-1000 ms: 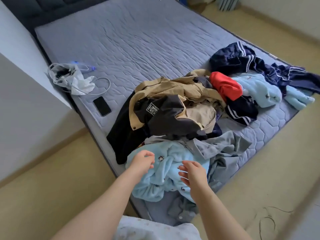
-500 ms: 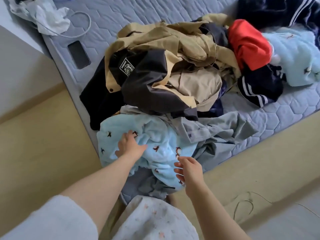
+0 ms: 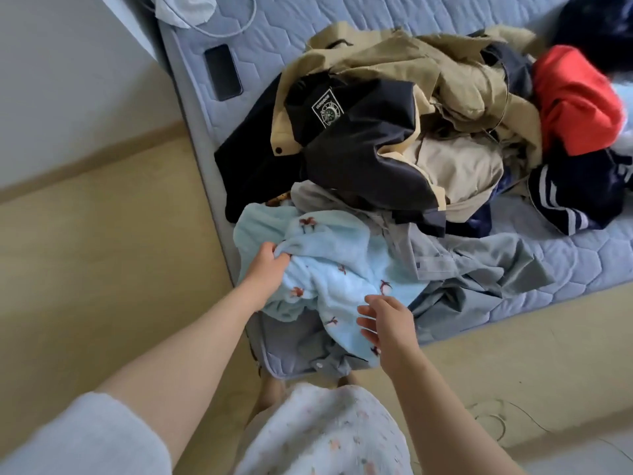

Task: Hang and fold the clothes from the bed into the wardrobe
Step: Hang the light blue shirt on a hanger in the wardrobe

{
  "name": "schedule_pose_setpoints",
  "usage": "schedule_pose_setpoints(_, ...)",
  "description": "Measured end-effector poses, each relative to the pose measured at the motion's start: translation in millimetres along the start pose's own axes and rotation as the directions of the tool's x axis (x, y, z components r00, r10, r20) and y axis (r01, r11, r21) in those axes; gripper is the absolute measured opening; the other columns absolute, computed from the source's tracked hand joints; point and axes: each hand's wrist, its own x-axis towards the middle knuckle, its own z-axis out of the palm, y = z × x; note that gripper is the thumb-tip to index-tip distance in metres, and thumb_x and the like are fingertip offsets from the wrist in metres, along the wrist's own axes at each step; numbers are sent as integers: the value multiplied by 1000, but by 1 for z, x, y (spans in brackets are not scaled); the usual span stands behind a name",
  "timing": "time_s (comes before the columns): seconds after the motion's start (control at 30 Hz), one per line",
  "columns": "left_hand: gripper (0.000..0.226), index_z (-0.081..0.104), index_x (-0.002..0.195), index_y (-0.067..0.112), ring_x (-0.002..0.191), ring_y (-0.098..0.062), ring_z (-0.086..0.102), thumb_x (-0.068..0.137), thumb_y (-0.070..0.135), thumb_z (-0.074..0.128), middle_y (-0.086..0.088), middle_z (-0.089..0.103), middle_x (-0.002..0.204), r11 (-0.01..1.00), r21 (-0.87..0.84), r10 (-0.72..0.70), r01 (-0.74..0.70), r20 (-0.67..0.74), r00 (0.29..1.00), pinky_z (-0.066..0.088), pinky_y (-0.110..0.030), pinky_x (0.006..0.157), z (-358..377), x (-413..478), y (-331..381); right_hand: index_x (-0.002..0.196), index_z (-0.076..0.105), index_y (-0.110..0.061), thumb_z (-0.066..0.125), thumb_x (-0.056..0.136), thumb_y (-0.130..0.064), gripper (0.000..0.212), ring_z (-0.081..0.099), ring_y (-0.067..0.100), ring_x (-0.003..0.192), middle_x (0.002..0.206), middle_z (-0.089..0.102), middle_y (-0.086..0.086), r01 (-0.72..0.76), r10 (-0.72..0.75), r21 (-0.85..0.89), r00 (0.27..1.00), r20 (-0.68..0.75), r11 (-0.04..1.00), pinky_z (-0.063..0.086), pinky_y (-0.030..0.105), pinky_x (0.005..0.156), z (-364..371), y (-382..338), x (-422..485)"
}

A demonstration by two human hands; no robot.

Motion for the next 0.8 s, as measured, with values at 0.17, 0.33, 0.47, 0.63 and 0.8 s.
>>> schedule_pose_setpoints(0.17, 12, 48, 87, 19, 87, -24, 60, 94, 28, 48, -8, 60, 96, 921, -389, -29, 17, -23, 999, 50, -41, 82, -49, -51, 21, 110, 56, -14, 47, 93, -8, 21, 58, 17, 78, 100, 59, 5, 191, -181, -107, 979, 95, 976, 48, 27, 68, 31, -18, -51)
schedule_pose_setpoints(0.33, 8, 54, 89, 19, 88, -26, 62, 93, 24, 51, -8, 64, 96, 794, -599, 65, -103, -84, 994, 52, -38, 77, -115, -106, 46, 135, 37, -33, 60, 85, -5, 62, 38, 13, 114, 123, 34, -12, 512, -419, -242, 839, 348, 824, 37, 29, 84, 56, -28, -108)
schedule_pose_setpoints(0.47, 9, 58, 85, 17, 72, -21, 65, 91, 20, 52, -4, 68, 76, 625, -753, 187, -206, -112, 976, 49, -29, 57, -156, -157, 65, 133, 33, -41, 77, 65, -25, 83, 36, 5, 114, 120, 34, -23, 763, -624, -320, 645, 442, 562, 38, 30, 93, 83, -25, -154)
schedule_pose_setpoints(0.63, 14, 56, 97, 8, 77, -22, 63, 94, 19, 49, -13, 63, 87, 530, -790, 408, -308, -81, 909, 52, -30, 62, -187, -215, 91, 86, 49, -37, 60, 63, -32, 27, 57, -1, 74, 78, 63, -19, 883, -830, -173, 469, 302, 436, 48, 22, 64, 105, -44, -212)
schedule_pose_setpoints(0.8, 41, 56, 117, 3, 94, -23, 66, 85, 28, 53, -16, 66, 107, 267, -896, 725, -355, -57, 687, 57, -35, 75, -224, -269, 113, 84, 61, -31, 49, 69, -14, 26, 61, 0, 76, 79, 67, -16, 941, -958, 188, 267, 106, 283, 49, 14, 65, 103, -82, -273)
